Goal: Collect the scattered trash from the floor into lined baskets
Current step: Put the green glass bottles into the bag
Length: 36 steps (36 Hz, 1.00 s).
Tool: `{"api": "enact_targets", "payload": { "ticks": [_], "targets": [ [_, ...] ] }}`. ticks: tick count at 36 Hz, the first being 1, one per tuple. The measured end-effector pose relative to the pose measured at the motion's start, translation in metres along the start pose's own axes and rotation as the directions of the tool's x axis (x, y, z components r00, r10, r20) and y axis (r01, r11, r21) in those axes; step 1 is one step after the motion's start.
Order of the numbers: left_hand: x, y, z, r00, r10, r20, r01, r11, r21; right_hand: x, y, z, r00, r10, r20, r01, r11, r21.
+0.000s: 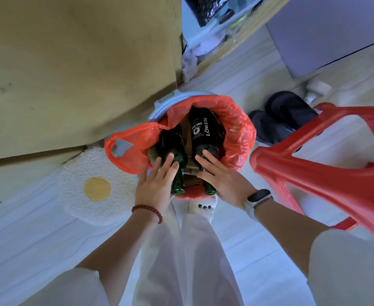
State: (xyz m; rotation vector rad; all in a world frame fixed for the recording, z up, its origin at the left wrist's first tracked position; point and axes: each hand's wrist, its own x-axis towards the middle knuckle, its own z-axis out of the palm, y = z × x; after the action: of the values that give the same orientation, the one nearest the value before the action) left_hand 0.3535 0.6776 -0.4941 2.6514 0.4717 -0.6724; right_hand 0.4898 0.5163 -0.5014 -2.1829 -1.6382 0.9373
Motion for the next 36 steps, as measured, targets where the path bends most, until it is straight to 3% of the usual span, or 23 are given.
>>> {"api": "enact_targets", "payload": {
  "ticks": [6, 13, 16, 18, 20, 23, 25, 27, 29, 31, 32, 36],
  "targets": [
    [0.004, -0.002, 0.016, 0.998, 0.056, -0.011, -0.057, 0.997, -0.042, 0.004, 0.009, 0.011, 0.998, 0.039, 0.054, -0.045, 0.993, 0.106],
    [0.002, 0.0, 0.011, 0.976, 0.074, 0.207, -0.096, 0.99, 0.099, 0.0, -0.004, -0.005, 0.97, 0.185, 0.156, -0.213, 0.958, 0.191],
    [0.006, 0.011, 0.002, 0.967, 0.053, 0.249, -0.082, 0.991, 0.107, -0.003, -0.016, 0.0, 0.934, 0.355, 0.039, -0.354, 0.909, 0.218],
    [0.012, 0.016, -0.004, 0.959, 0.057, 0.279, -0.09, 0.99, 0.106, -0.006, -0.018, 0.007, 0.831, 0.534, -0.158, -0.479, 0.83, 0.286],
    [0.016, 0.019, -0.01, 0.967, 0.049, 0.251, -0.068, 0.995, 0.071, -0.008, -0.017, 0.007, 0.671, 0.697, -0.252, -0.583, 0.707, 0.4],
    [0.016, 0.02, -0.015, 0.998, -0.066, 0.006, 0.066, 0.99, -0.121, -0.008, -0.014, 0.0, 0.451, 0.893, 0.001, -0.667, 0.336, 0.666],
    [0.017, 0.016, -0.016, 0.954, -0.267, -0.137, 0.215, 0.927, -0.307, -0.003, -0.014, -0.002, 0.37, 0.921, 0.121, -0.637, 0.157, 0.755],
    [0.021, 0.008, -0.016, 0.859, -0.478, -0.183, 0.352, 0.811, -0.467, 0.002, -0.013, -0.001, 0.317, 0.931, 0.18, -0.639, 0.07, 0.766],
    [0.03, 0.002, -0.022, 0.77, -0.637, -0.051, 0.471, 0.619, -0.629, 0.005, -0.007, 0.002, 0.277, 0.94, 0.201, -0.67, 0.039, 0.741],
    [0.045, -0.001, -0.024, 0.733, -0.659, 0.168, 0.523, 0.389, -0.758, 0.007, 0.0, 0.001, 0.265, 0.938, 0.221, -0.678, 0.019, 0.735],
    [0.052, -0.001, -0.024, 0.735, -0.639, 0.225, 0.53, 0.336, -0.778, 0.007, 0.002, -0.003, 0.265, 0.939, 0.221, -0.674, 0.017, 0.738],
    [0.072, 0.009, -0.03, 0.775, -0.593, 0.219, 0.524, 0.409, -0.747, 0.009, 0.018, -0.019, 0.266, 0.952, 0.154, -0.706, 0.084, 0.703]
  ]
}}
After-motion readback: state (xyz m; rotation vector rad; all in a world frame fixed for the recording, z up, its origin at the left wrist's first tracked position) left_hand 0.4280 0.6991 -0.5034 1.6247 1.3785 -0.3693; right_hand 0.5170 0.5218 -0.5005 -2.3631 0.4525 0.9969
